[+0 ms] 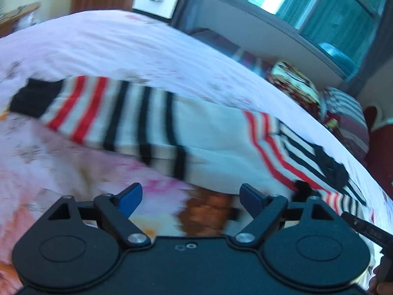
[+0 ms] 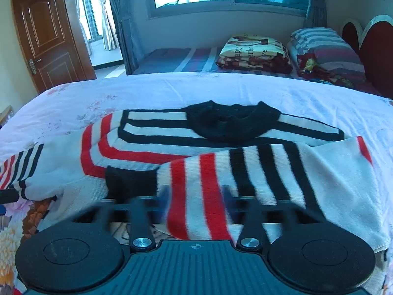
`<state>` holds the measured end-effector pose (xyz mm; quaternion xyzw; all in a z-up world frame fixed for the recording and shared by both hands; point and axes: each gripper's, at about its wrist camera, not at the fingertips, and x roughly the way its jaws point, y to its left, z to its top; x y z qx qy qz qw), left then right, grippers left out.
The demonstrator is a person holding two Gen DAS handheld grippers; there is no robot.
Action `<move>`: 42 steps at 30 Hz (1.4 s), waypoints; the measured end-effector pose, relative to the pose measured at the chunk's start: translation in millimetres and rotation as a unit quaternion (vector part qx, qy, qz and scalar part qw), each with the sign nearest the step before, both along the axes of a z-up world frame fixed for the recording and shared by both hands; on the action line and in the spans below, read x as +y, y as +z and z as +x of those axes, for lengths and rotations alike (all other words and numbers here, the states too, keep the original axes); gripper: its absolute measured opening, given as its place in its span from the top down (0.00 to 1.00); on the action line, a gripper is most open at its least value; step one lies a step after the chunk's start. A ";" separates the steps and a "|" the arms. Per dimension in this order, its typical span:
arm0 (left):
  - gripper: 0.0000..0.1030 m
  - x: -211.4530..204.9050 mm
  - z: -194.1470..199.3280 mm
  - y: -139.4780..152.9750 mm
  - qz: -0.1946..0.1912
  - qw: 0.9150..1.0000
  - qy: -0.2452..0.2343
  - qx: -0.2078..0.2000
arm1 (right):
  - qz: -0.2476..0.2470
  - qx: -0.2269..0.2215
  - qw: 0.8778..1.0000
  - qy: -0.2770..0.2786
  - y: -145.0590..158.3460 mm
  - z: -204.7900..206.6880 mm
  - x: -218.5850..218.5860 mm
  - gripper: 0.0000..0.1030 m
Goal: Fold small clothes
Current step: 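Grasp the black cuff of the other sleeve with the left tool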
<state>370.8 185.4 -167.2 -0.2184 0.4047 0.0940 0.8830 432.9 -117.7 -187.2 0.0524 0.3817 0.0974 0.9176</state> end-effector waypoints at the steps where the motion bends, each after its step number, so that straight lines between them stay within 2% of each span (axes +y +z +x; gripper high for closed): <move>1: 0.16 10.9 -2.7 -1.5 -0.006 1.000 0.009 0.001 | -0.001 -0.011 1.000 0.001 0.6 -1.3 4.0 0.34; 5: 0.17 56.9 -14.2 -7.8 -0.035 0.998 0.058 0.003 | -0.005 -0.019 1.000 -0.001 0.2 1.8 20.9 0.34; 9: 0.18 98.7 -23.0 -16.2 -0.074 0.992 0.104 -0.006 | -0.012 -0.019 1.000 -0.003 -1.1 7.6 32.8 0.34; 16: 0.30 146.9 -13.0 -32.3 -0.161 0.974 0.149 -0.057 | -0.014 -0.007 1.000 -0.007 -13.6 15.3 45.7 0.34; 18: 0.37 154.6 -7.5 -37.0 -0.175 0.969 0.160 -0.072 | -0.016 -0.008 1.000 -0.013 -16.7 15.9 46.2 0.34; 20: 0.58 160.5 -0.1 -41.0 -0.175 0.967 0.167 -0.081 | -0.019 -0.010 1.000 -0.019 -18.9 16.7 46.2 0.34; 22: 0.73 167.1 7.2 -47.5 -0.183 0.964 0.176 -0.084 | -0.023 -0.010 0.999 -0.024 -20.9 17.5 45.5 0.37; 23: 0.82 169.5 9.2 -49.7 -0.187 0.962 0.180 -0.085 | -0.023 -0.010 0.999 -0.026 -21.3 17.5 45.2 0.47; 24: 0.87 171.5 10.2 -51.8 -0.188 0.961 0.183 -0.085 | -0.025 -0.010 0.999 -0.026 -21.1 17.6 45.3 0.65; 25: 0.91 171.7 11.5 -53.4 -0.189 0.960 0.187 -0.085 | -0.027 -0.008 0.999 -0.026 -21.1 18.4 45.2 0.71; 27: 0.92 171.2 10.1 -50.7 -0.184 0.961 0.189 -0.088 | -0.031 -0.006 0.999 -0.028 -22.0 18.8 44.4 0.71; 29: 0.94 165.2 11.8 -42.6 -0.163 0.966 0.177 -0.096 | -0.045 0.017 0.999 -0.019 -31.4 22.6 47.0 0.71; 32: 0.94 151.4 16.1 -20.8 -0.133 0.973 0.146 -0.120 | -0.065 0.004 0.998 -0.007 -36.6 20.5 50.9 0.71; 36: 0.94 110.9 29.9 20.5 -0.079 0.982 0.060 -0.158 | -0.043 0.013 0.999 -0.012 -34.9 23.0 44.1 0.71; 39: 0.94 67.5 47.6 44.8 -0.063 0.983 -0.016 -0.173 | -0.011 0.013 1.000 -0.015 -27.0 20.4 33.9 0.71; 42: 0.94 13.7 62.8 60.2 -0.057 0.978 -0.095 -0.178 | 0.011 0.003 1.000 -0.028 -15.2 11.8 19.4 0.71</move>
